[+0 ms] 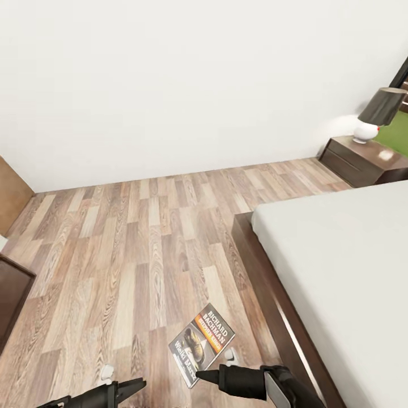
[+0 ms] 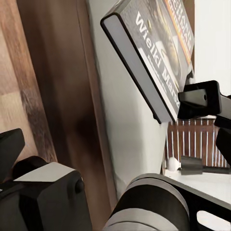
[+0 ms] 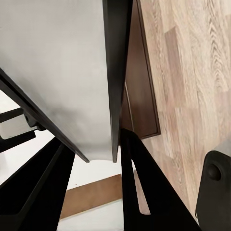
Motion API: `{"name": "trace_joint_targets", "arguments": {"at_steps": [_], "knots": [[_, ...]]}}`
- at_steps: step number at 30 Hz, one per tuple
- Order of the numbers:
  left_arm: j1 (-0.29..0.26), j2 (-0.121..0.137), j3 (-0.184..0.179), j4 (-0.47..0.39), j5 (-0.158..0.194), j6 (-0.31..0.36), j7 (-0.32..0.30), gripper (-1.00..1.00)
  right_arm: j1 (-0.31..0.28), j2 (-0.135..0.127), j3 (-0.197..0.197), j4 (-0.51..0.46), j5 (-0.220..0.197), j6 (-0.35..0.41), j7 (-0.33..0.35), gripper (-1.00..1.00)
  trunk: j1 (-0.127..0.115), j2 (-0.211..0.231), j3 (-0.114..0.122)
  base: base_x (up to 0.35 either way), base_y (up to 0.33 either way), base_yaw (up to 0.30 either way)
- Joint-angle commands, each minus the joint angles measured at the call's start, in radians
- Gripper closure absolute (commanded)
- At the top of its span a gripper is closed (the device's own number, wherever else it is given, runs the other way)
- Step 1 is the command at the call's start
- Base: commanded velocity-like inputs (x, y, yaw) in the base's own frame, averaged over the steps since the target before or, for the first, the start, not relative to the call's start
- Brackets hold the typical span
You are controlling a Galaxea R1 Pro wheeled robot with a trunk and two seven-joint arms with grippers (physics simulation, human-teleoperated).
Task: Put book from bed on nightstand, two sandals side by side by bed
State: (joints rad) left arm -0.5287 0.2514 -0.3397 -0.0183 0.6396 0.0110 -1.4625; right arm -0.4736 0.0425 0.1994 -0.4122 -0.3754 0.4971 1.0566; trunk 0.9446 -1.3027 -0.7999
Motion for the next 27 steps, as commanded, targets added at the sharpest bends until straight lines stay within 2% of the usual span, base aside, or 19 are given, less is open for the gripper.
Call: {"name": "trace_joint_targets", "arguments": {"at_steps": [1, 9, 11, 12, 15, 27], "knots": [[0.0, 0.0, -0.008, 0.0, 0.008, 0.001, -0.002, -1.0, 0.0, -0.001, 0.005, 0.0, -0.01, 0.008, -0.001, 1.0, 0.0, 0.0, -0.001, 0.0, 0.0, 0.29], [0.0, 0.0, -0.008, 0.0, 0.009, 0.001, -0.002, -1.0, 0.0, -0.001, 0.005, 0.0, -0.01, 0.007, 0.0, 1.0, 0.0, 0.0, -0.002, 0.0, 0.0, 0.098], [0.0, 0.0, -0.008, 0.0, 0.009, 0.0, -0.002, -1.0, 0.0, -0.001, 0.005, 0.0, -0.01, -0.018, 0.0, 1.0, 0.0, 0.0, 0.0, 0.0, 0.0, 0.005], [0.0, 0.0, -0.007, 0.0, 0.009, 0.001, -0.002, -1.0, 0.0, -0.001, 0.005, 0.0, -0.01, -0.063, 0.001, 1.0, 0.0, 0.0, 0.001, 0.0, 0.0, 0.001], [0.0, 0.0, -0.008, 0.0, 0.009, 0.001, -0.002, -1.0, 0.0, -0.001, 0.005, 0.0, -0.01, -0.091, 0.002, 1.0, 0.0, 0.0, 0.005, 0.0, 0.0, 0.0], [0.0, 0.0, -0.008, 0.0, 0.009, 0.0, -0.002, -1.0, 0.0, -0.002, 0.005, 0.0, -0.01, -0.098, 0.003, 1.0, 0.0, 0.0, 0.02, 0.0, 0.0, 0.0]]}}
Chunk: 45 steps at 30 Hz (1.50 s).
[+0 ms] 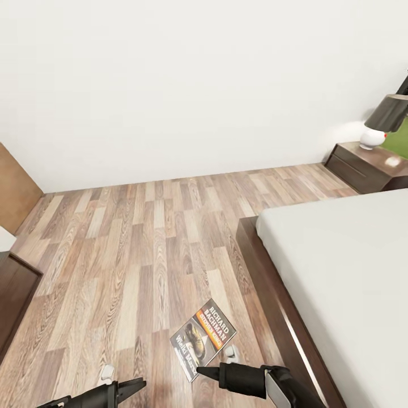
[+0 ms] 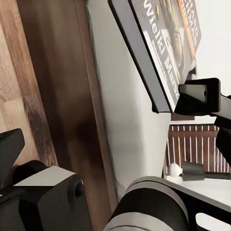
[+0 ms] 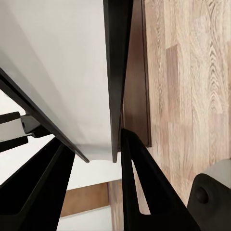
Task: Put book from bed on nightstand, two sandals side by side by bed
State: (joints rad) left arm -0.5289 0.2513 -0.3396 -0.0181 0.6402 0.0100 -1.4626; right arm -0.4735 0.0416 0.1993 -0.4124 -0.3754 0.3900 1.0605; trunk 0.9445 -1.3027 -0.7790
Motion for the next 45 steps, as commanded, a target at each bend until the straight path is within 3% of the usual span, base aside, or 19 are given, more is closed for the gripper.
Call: {"name": "trace_joint_targets", "arguments": {"at_steps": [1, 8, 15, 30, 36, 40, 45], "knots": [[0.0, 0.0, -0.008, 0.0, 0.009, 0.001, -0.002, -1.0, 0.0, -0.001, 0.005, 0.0, -0.01, 0.009, -0.001, 1.0, 0.0, 0.0, -0.001, 0.0, 0.0, 0.0], [0.0, -0.001, -0.009, 0.0, 0.008, 0.001, -0.001, -1.0, 0.0, -0.011, 0.003, 0.004, -0.009, 0.0, 0.003, 1.0, 0.0, 0.0, 0.001, 0.0, 0.0, 0.0], [0.0, -0.003, -0.009, 0.0, 0.008, 0.001, 0.0, -1.0, 0.0, -0.078, 0.003, 0.095, -0.009, -0.056, 0.008, 1.0, 0.0, 0.0, 0.01, 0.0, 0.0, 0.0], [0.0, -0.004, -0.012, 0.0, 0.008, 0.001, 0.001, -1.0, 0.0, -0.141, -0.005, 0.113, -0.015, -0.05, 0.01, 1.0, 0.0, 0.0, 0.031, 0.0, 0.0, 0.032], [0.0, -0.004, -0.012, 0.0, 0.008, 0.001, 0.002, -1.0, 0.0, -0.203, 0.001, 0.107, -0.017, -0.056, 0.036, 1.0, 0.0, 0.0, 0.037, 0.0, 0.0, 0.011], [0.0, -0.004, -0.012, 0.0, 0.008, 0.001, 0.01, -1.0, 0.0, -0.212, 0.001, 0.107, -0.012, -0.062, 0.086, 1.0, 0.0, 0.0, 0.043, 0.0, 0.0, 0.001], [0.0, -0.004, -0.012, 0.0, 0.009, 0.001, 0.018, -1.0, 0.0, -0.214, 0.002, 0.114, -0.01, -0.074, 0.098, 1.0, 0.0, 0.0, 0.051, 0.0, 0.0, 0.0]]}}
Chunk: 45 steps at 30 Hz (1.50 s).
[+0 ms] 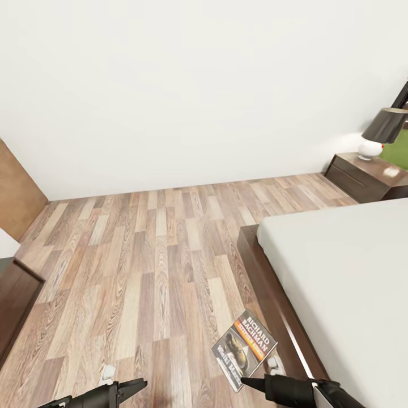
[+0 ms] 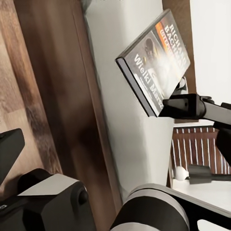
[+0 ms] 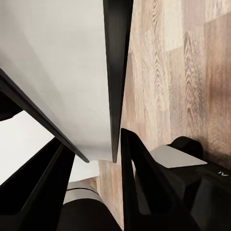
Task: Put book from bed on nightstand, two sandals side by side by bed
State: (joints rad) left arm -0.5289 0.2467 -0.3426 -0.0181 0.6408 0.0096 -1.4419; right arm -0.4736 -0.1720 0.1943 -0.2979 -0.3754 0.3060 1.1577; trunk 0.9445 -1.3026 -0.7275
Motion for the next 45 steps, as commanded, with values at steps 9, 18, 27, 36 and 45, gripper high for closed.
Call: {"name": "trace_joint_targets", "arguments": {"at_steps": [9, 18, 27, 36, 45], "knots": [[0.0, 0.0, -0.009, 0.001, 0.008, -0.002, 0.036, -1.0, 0.0, -0.02, 0.007, 0.004, -0.011, -0.072, 0.006, 1.0, 0.0, 0.0, 0.014, 0.0, 0.0, 0.0], [0.0, -0.001, -0.009, 0.003, 0.011, -0.067, 0.086, -1.0, 0.0, -0.023, 0.007, 0.005, -0.011, -0.078, 0.003, 1.0, 0.0, 0.0, 0.028, 0.0, 0.0, 0.0], [0.0, -0.001, -0.005, 0.0, 0.013, -0.072, 0.094, -1.0, 0.0, -0.023, 0.007, 0.006, -0.011, -0.079, 0.002, 1.0, 0.0, 0.0, 0.043, 0.0, 0.0, 0.0], [0.0, -0.008, -0.002, -0.016, 0.017, -0.071, 0.097, -1.0, 0.0, -0.024, 0.004, 0.065, -0.013, -0.078, 0.002, 1.0, 0.0, 0.0, 0.058, 0.0, 0.0, 0.0], [0.001, -0.035, -0.005, 0.003, 0.02, -0.077, 0.131, -1.0, 0.0, -0.025, 0.003, 0.074, -0.013, -0.077, 0.002, 1.0, 0.0, 0.0, 0.072, 0.0, 0.0, 0.0]]}}
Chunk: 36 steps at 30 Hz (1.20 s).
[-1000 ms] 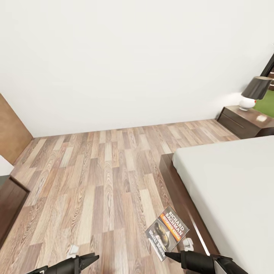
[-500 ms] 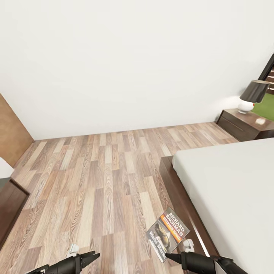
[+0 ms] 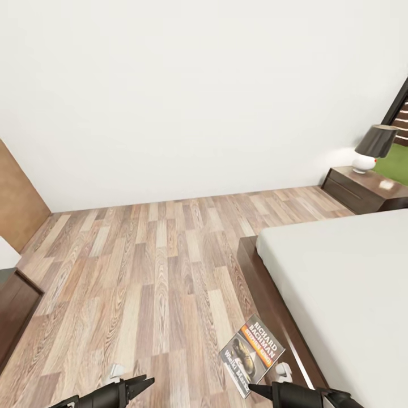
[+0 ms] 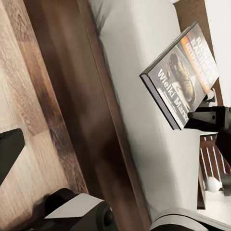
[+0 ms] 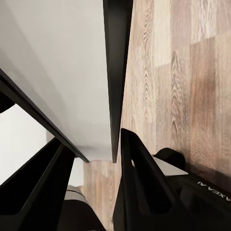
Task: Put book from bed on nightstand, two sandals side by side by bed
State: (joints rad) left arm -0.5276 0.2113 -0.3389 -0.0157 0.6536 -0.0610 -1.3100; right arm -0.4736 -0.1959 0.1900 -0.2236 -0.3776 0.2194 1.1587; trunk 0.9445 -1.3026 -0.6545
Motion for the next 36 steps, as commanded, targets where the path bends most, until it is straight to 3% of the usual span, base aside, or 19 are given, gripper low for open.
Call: {"name": "trace_joint_targets", "arguments": {"at_steps": [1, 19, 36], "knots": [[0.0, -0.001, -0.009, 0.0, 0.007, -0.006, 0.002, -1.0, 0.0, -0.001, 0.007, -0.001, -0.01, 0.01, 0.001, 1.0, 0.0, 0.0, 0.001, 0.0, 0.0, 0.0], [0.035, -0.041, -0.008, -0.001, 0.007, -0.004, 0.018, -1.0, 0.0, 0.001, 0.009, 0.001, -0.011, 0.008, -0.001, 1.0, 0.0, 0.0, 0.03, 0.0, 0.0, 0.0], [0.035, -0.044, -0.008, -0.001, 0.006, -0.005, 0.019, -1.0, 0.0, 0.001, 0.009, 0.002, -0.011, 0.008, -0.003, 1.0, 0.0, 0.0, 0.058, 0.0, 0.0, 0.0]]}}
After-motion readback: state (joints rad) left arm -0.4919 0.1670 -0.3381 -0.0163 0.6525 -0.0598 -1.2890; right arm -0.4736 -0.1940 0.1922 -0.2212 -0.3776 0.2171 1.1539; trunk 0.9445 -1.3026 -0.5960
